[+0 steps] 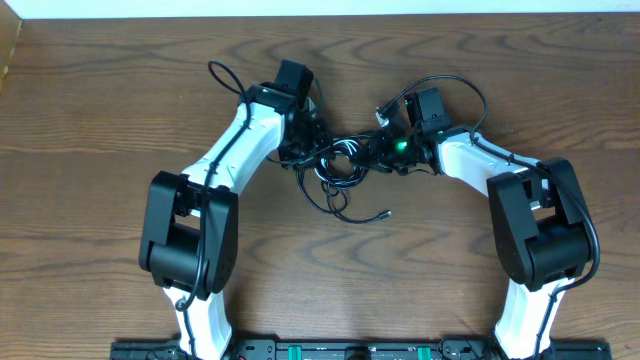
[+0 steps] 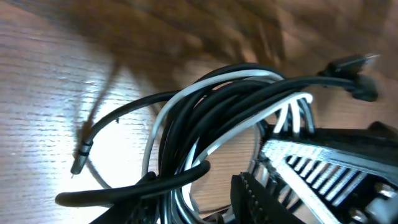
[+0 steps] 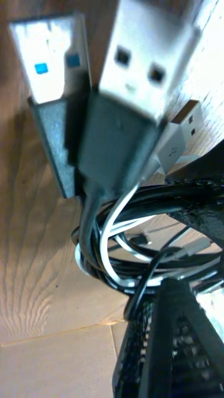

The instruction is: Untangle cables

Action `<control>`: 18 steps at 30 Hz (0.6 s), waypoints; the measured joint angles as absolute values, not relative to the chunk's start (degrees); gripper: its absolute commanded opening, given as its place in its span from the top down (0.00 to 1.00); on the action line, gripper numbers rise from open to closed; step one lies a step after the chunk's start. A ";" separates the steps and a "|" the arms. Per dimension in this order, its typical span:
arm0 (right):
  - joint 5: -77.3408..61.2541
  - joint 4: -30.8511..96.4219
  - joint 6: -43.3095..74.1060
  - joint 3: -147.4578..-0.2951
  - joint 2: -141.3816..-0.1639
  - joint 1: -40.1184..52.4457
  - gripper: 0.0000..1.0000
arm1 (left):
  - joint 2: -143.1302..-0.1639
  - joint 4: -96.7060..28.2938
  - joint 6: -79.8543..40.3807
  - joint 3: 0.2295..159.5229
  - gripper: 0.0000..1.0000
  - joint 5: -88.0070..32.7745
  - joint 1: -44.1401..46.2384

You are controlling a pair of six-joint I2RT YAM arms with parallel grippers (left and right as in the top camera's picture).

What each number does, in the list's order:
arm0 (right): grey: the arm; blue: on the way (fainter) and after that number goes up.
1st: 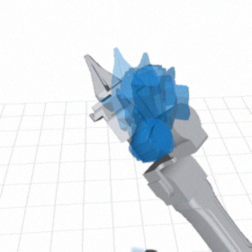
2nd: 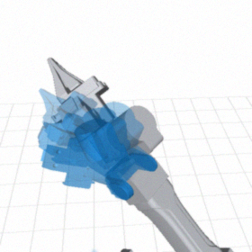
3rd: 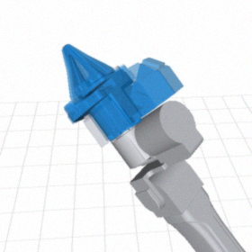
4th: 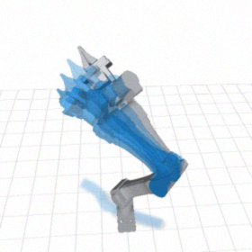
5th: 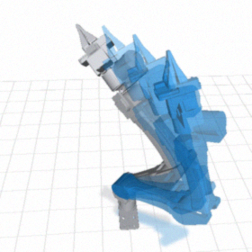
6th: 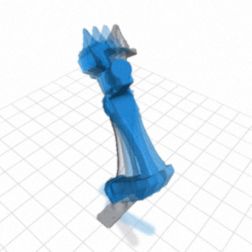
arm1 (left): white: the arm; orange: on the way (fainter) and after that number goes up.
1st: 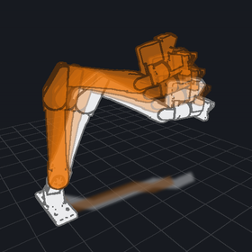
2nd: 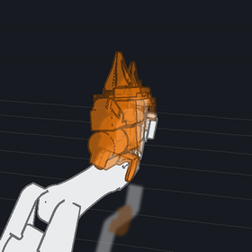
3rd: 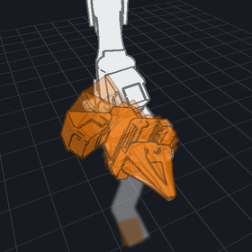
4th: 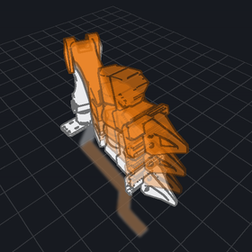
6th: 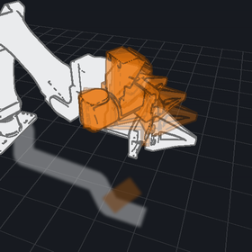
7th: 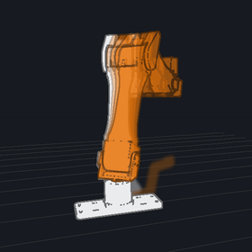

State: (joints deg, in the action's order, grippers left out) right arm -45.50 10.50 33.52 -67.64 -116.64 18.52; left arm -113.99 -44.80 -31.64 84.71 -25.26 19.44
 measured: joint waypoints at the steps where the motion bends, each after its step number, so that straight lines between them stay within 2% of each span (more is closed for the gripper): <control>1: -45.98 10.11 33.21 -67.64 -116.64 18.52 0.99 | -113.99 -45.08 -31.64 84.71 0.62 -24.97 19.53; 12: -51.48 9.02 32.36 -67.64 -116.64 16.62 0.99 | -113.99 -45.98 -31.64 84.05 0.62 -24.60 20.29; 13: -51.92 8.93 32.36 -67.64 -116.64 16.56 0.99 | -113.99 -46.00 -31.66 83.64 0.64 -24.71 20.36; 16: -52.82 8.67 32.34 -67.64 -116.64 16.51 0.99 | -113.99 -46.09 -32.25 82.56 0.80 -24.93 20.47; 17: -52.93 8.54 32.34 -67.64 -116.64 16.43 0.99 | -113.99 -46.13 -32.53 82.35 0.89 -24.86 20.47; 18: -53.06 8.38 32.34 -67.64 -116.64 16.36 0.99 | -113.99 -46.13 -32.93 82.24 0.92 -24.86 20.45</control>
